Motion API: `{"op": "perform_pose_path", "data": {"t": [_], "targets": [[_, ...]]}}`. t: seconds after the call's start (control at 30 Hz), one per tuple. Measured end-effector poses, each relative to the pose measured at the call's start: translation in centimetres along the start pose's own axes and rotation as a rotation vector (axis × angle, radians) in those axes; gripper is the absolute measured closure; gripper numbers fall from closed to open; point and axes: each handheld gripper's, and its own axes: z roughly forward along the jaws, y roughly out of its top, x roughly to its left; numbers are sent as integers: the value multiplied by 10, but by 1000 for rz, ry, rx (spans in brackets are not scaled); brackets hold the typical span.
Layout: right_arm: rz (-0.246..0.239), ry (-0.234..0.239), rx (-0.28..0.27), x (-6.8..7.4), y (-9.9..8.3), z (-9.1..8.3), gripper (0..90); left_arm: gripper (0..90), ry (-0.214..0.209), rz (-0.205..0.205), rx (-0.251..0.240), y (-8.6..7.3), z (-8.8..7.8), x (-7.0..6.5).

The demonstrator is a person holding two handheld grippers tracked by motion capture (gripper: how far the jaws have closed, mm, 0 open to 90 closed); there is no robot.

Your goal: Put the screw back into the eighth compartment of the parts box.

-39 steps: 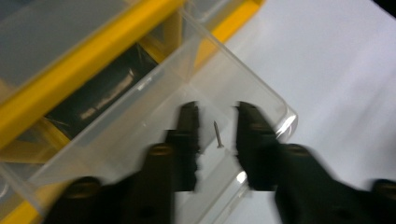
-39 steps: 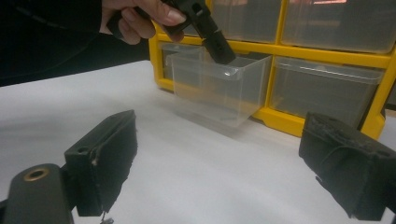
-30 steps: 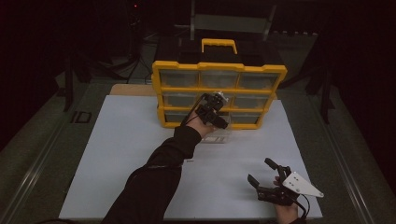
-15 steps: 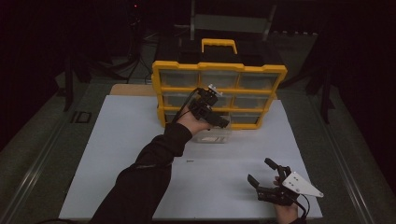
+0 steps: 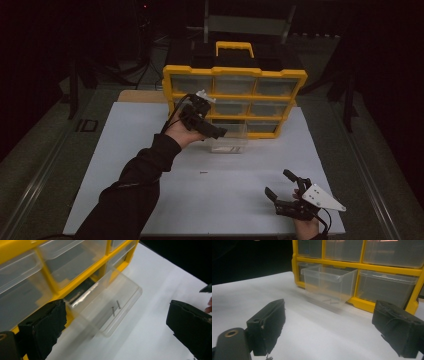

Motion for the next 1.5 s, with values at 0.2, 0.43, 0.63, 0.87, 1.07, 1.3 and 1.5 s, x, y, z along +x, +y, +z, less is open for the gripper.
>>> {"op": "perform_pose_path", "data": {"t": [0.2,0.43,0.63,0.87,1.07,1.3,1.5], "targets": [[-1,1,3,0,0,0,116,32,-15,22,-23,-16,-12,1],[-1,2,3,1,0,1,116,34,-30,32,-38,-36,-16,2],[-2,2,3,1,0,1,116,37,-74,54,-51,-55,-10,2],[-1,2,6,1,0,1,116,85,-116,76,-20,-76,6,1],[-1,2,7,1,0,1,116,98,-152,115,36,-93,25,-4],[-1,4,6,1,0,0,116,188,-182,141,67,-111,43,-4],[-2,3,7,1,0,0,116,339,-179,161,95,-121,57,-3]]}}
